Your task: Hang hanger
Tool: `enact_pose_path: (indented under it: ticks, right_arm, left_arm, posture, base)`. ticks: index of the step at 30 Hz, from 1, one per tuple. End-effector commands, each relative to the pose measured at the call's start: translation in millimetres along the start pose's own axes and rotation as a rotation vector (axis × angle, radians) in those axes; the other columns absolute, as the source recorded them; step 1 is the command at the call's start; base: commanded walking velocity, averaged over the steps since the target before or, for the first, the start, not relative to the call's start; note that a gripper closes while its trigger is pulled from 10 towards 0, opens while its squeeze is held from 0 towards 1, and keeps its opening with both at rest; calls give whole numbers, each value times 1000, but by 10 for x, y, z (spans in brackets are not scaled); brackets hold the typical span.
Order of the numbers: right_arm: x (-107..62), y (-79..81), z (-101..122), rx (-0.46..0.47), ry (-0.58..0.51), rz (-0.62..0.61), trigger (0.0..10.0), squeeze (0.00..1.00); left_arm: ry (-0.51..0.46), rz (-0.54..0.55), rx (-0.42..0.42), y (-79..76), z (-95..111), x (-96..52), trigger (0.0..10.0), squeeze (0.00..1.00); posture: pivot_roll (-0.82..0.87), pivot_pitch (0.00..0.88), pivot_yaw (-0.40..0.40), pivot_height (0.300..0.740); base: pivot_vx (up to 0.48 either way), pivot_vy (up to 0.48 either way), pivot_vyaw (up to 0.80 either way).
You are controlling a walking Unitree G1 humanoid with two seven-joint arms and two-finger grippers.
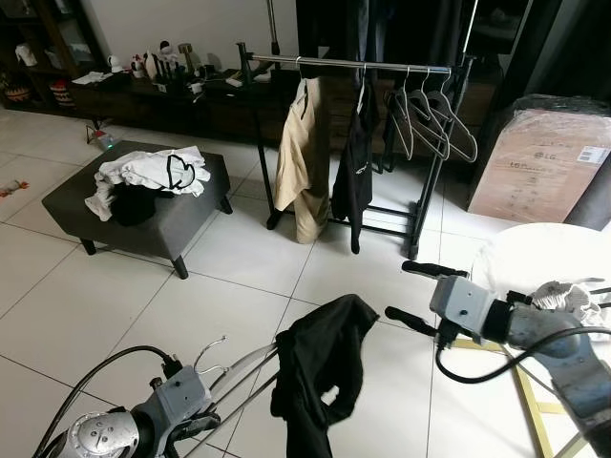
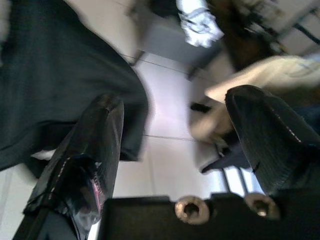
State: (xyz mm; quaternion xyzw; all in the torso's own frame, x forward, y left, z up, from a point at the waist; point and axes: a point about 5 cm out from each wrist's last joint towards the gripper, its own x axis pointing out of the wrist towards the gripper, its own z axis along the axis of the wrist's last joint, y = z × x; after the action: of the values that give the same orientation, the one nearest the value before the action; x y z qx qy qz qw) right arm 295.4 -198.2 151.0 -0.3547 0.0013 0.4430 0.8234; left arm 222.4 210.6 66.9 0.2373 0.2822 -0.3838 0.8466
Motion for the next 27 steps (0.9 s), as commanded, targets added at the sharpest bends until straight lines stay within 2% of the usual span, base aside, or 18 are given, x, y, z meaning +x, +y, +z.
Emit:
enact_pose_path:
  ticks: [1, 5, 8, 10, 15, 21, 22, 23, 24, 25, 26, 27]
  right_arm:
    - [19, 94, 41, -10, -16, 86, 10000, 0]
    - [118, 275, 84, -37, -14, 198, 10000, 0]
    - [177, 300, 130, -27, -47, 193, 10000, 0]
    - [300, 369, 220, -13, -107, 198, 10000, 0]
    - [494, 464, 365, -13, -176, 213, 10000, 0]
    - [575, 556, 455, -20, -210, 277, 10000, 0]
    - [594, 580, 460, -22, -208, 292, 9333, 0]
    - [601, 590, 448, -34, -198, 297, 9333, 0]
    - [608, 597, 434, -48, -186, 299, 8314, 0]
    - [618, 602, 410, -73, -167, 298, 7882, 0]
    - [626, 604, 394, -90, -154, 296, 7882, 0]
    - [642, 614, 359, -123, -130, 298, 10000, 0]
  left_arm:
    - [10, -15, 15, -7, 4, 18, 10000, 0]
    - [15, -37, 26, -46, 5, 42, 10000, 0]
    - [15, -45, 33, -58, 11, 50, 10000, 0]
    - [7, -72, 44, -95, 34, 72, 10000, 0]
    - [3, -117, 73, -153, 88, 107, 10000, 0]
    - [6, -121, 90, -151, 117, 132, 10000, 0]
    - [4, -122, 94, -152, 130, 142, 10000, 0]
    - [3, -122, 98, -153, 138, 146, 10000, 0]
    - [2, -121, 100, -153, 144, 148, 10000, 0]
    - [1, -121, 102, -154, 151, 149, 10000, 0]
    - [1, -121, 103, -154, 155, 149, 10000, 0]
    - [0, -122, 103, -152, 159, 149, 10000, 0]
  posture:
    - [-53, 58, 31, 740]
    - [-49, 58, 32, 740]
    - [-46, 59, 33, 740]
    - [-45, 58, 34, 740]
    - [-40, 58, 35, 740]
    - [-37, 68, 32, 740]
    - [-36, 69, 32, 740]
    - [-34, 70, 32, 740]
    - [-34, 70, 32, 740]
    - [-32, 72, 32, 740]
    - [-32, 72, 32, 740]
    - [-35, 79, 32, 740]
  base:
    - [0, 0, 0]
    - [0, 0, 0]
    - [0, 0, 0]
    - [0, 0, 0]
    - [0, 0, 0]
    - [0, 0, 0]
    - [0, 0, 0]
    - [0, 0, 0]
    - [0, 0, 0]
    - [0, 0, 0]
    - [0, 0, 0]
    - [0, 0, 0]
